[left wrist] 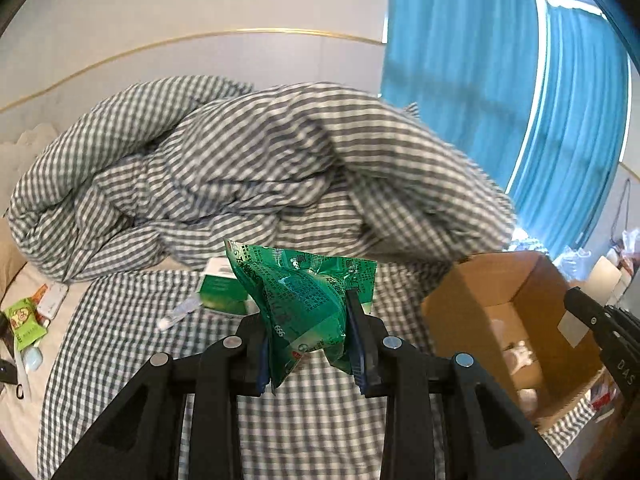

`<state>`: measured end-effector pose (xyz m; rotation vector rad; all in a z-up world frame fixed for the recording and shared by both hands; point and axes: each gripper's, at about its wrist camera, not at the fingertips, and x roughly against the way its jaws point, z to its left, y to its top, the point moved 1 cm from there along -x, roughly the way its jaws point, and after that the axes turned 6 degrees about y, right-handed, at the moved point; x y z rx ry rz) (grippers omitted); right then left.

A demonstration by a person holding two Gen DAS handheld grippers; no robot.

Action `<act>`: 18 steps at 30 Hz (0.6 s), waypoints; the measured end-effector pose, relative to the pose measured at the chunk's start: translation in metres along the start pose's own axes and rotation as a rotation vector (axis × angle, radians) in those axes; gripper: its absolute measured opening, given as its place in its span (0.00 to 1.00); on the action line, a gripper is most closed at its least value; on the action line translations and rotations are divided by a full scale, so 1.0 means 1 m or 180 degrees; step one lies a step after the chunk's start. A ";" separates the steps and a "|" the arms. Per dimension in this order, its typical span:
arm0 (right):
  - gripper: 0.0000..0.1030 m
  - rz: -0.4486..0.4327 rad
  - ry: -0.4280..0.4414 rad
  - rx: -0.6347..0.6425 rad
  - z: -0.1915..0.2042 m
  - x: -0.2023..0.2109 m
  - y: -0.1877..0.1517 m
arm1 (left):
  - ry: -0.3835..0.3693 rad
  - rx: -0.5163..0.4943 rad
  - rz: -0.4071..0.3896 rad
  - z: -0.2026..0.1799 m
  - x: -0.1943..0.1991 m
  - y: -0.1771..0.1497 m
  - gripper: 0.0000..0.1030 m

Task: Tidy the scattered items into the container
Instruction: 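Hold the tape roll in the right tool while the left tool grasps the green blister pack, then carry tape roll and blister pack over the box and open both tools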

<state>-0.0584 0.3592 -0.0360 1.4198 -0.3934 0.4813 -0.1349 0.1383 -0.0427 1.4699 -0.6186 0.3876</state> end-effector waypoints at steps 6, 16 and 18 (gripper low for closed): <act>0.06 0.0017 -0.0246 -0.0075 -0.035 0.019 -0.006 | -0.0053 -0.0132 -0.0079 -0.044 0.014 0.000 0.30; 0.06 0.0266 -0.0605 -0.0168 -0.089 0.004 -0.022 | -0.0145 -0.0259 -0.0142 -0.097 0.027 -0.004 0.30; 0.06 0.0310 -0.0589 -0.0202 -0.099 0.002 -0.023 | -0.0153 -0.0302 -0.0140 -0.105 0.027 -0.004 0.30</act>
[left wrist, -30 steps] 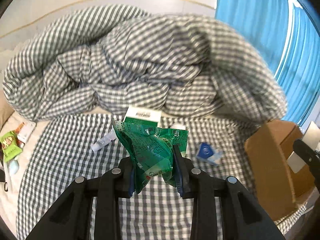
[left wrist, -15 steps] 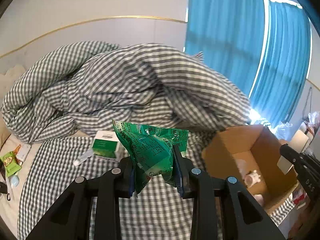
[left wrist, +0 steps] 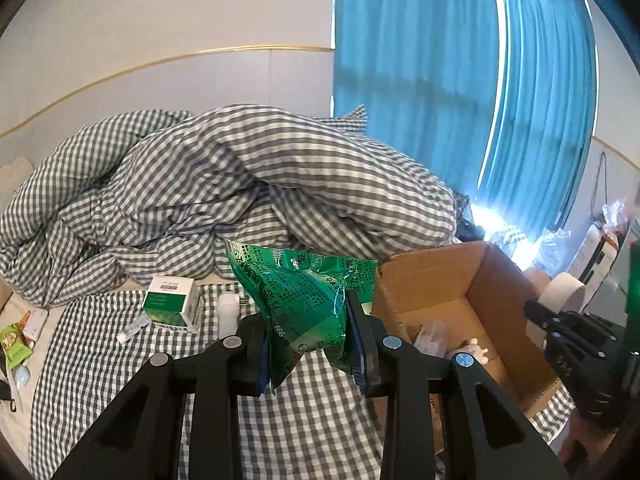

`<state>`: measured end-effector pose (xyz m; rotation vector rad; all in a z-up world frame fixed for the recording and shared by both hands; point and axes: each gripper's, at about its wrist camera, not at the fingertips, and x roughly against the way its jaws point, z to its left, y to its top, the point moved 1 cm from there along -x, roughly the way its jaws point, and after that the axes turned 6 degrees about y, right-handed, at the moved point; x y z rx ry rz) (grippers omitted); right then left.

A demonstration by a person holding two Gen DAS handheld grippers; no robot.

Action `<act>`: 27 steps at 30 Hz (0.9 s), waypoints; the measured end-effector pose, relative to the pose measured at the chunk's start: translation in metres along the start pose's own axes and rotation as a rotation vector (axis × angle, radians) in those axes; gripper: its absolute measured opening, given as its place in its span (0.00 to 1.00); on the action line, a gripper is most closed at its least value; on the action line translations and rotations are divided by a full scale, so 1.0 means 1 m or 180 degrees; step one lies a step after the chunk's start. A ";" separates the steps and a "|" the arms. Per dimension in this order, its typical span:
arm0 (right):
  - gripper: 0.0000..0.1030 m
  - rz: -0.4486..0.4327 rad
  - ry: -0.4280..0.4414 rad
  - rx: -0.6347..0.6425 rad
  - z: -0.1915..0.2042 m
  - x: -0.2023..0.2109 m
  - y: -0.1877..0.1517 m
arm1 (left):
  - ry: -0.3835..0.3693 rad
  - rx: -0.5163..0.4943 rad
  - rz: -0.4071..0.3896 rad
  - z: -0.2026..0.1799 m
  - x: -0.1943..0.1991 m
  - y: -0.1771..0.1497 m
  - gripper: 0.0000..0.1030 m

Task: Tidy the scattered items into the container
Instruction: 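Carry tape roll and blister pack over the box and open both tools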

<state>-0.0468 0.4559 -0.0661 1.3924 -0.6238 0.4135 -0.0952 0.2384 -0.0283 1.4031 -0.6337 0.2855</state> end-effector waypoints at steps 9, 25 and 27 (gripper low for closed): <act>0.88 0.0185 -0.0030 -0.0220 -0.026 -0.015 -0.009 | -0.0067 -0.0123 0.0032 -0.033 -0.005 0.001 0.30; 0.91 0.0246 -0.0115 -0.0366 -0.061 0.003 -0.024 | -0.0215 -0.0217 0.0116 -0.071 -0.012 -0.006 0.30; 0.91 0.0167 -0.0143 -0.0387 -0.064 0.011 -0.025 | -0.0264 -0.0244 0.0133 -0.078 -0.015 -0.007 0.30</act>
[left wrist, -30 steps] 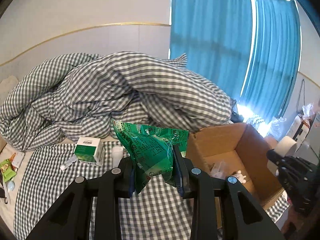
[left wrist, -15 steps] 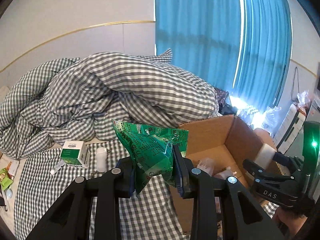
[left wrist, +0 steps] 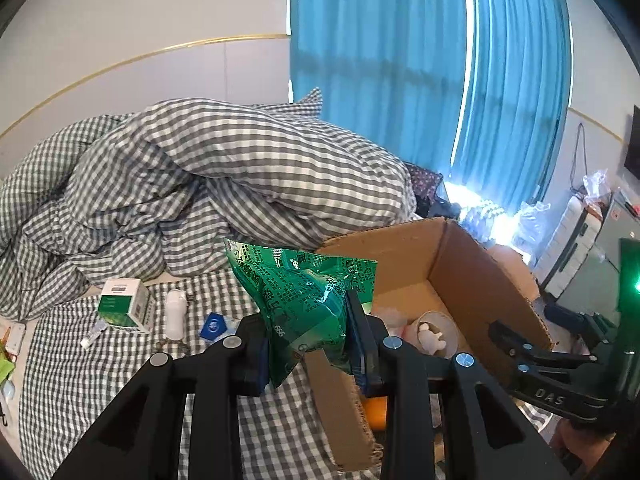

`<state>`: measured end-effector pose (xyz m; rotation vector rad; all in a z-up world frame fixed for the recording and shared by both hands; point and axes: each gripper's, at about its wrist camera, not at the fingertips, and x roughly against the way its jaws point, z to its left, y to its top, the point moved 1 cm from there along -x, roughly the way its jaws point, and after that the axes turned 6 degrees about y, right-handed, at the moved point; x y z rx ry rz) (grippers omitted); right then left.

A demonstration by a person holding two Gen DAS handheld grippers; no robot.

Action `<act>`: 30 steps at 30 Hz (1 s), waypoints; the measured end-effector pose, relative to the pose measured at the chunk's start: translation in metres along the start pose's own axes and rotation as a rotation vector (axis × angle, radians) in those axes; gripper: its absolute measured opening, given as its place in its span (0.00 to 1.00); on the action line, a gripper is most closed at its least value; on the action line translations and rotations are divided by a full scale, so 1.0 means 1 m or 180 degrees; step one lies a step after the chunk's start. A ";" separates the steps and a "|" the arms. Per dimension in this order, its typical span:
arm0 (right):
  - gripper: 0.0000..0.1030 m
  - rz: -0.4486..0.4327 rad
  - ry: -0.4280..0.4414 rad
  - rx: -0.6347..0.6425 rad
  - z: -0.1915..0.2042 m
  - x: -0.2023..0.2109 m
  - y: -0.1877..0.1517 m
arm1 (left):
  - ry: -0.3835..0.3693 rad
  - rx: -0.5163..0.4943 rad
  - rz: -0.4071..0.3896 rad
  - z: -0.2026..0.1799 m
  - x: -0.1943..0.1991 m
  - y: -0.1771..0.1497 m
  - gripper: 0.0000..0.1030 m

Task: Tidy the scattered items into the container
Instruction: 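Carry tape roll and blister pack over the box and open both tools, then move both open tools back over the bed toward the remaining items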

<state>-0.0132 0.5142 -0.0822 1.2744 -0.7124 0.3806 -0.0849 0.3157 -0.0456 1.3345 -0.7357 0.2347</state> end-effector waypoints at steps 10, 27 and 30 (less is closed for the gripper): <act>0.91 -0.0198 -0.0133 -0.0109 -0.033 0.033 0.002 | -0.0286 -0.0149 0.0142 -0.052 -0.033 -0.001 0.31; 0.91 -0.0253 -0.0166 -0.0147 -0.039 0.040 -0.004 | -0.0214 -0.0299 -0.0032 -0.079 -0.032 0.000 0.97; 0.91 -0.0271 -0.0144 -0.0128 -0.033 0.043 -0.004 | -0.0195 -0.0280 -0.0026 -0.072 -0.030 -0.001 0.97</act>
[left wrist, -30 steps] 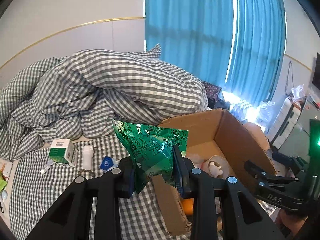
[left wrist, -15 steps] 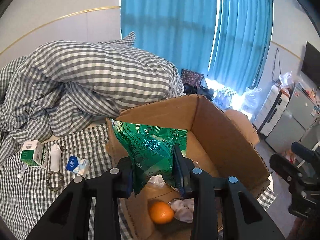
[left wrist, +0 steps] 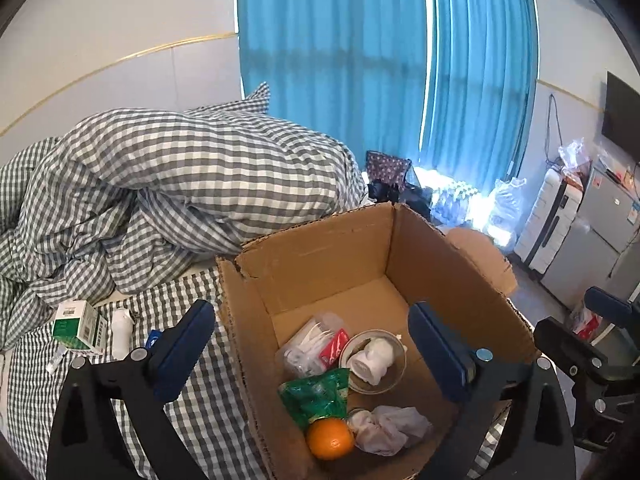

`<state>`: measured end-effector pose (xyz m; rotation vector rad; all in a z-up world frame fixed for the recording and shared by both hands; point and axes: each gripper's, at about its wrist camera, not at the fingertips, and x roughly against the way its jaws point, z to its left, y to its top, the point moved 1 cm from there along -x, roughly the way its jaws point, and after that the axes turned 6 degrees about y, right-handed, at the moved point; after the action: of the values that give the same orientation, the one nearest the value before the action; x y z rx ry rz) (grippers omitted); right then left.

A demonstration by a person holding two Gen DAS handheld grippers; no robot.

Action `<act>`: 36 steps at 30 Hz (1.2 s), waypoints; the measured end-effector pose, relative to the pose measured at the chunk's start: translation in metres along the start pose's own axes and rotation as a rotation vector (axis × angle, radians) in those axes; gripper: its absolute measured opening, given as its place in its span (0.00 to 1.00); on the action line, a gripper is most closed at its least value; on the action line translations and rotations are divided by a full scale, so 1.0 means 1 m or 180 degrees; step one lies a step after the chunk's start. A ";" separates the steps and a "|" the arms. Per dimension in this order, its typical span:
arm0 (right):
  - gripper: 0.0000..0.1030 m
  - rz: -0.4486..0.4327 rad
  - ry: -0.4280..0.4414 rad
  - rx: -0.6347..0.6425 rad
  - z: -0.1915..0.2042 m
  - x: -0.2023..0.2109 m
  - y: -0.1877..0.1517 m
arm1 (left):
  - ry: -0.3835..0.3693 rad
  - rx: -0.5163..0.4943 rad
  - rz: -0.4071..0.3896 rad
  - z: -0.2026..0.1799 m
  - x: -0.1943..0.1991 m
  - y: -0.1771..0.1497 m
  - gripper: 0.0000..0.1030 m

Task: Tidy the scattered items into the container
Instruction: 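Move both open tools back over the bed toward the remaining items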

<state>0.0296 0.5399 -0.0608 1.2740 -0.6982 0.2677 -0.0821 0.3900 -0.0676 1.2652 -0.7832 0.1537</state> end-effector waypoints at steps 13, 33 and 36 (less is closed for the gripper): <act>0.91 -0.0084 0.0227 0.0172 0.066 0.006 0.009 | 0.0373 0.0255 -0.0009 0.093 0.027 -0.017 0.97; 0.96 -0.0196 0.0957 0.0804 0.265 -0.004 0.000 | 0.1243 0.1031 0.0049 0.322 0.087 -0.082 1.00; 0.96 -0.0173 0.1013 0.0918 0.287 -0.010 -0.006 | 0.1288 0.1117 0.0083 0.341 0.088 -0.091 1.00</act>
<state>-0.0692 0.2718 -0.0364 1.4793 -0.3597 0.5281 -0.1216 0.0287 -0.0580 1.4904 -0.4318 0.5698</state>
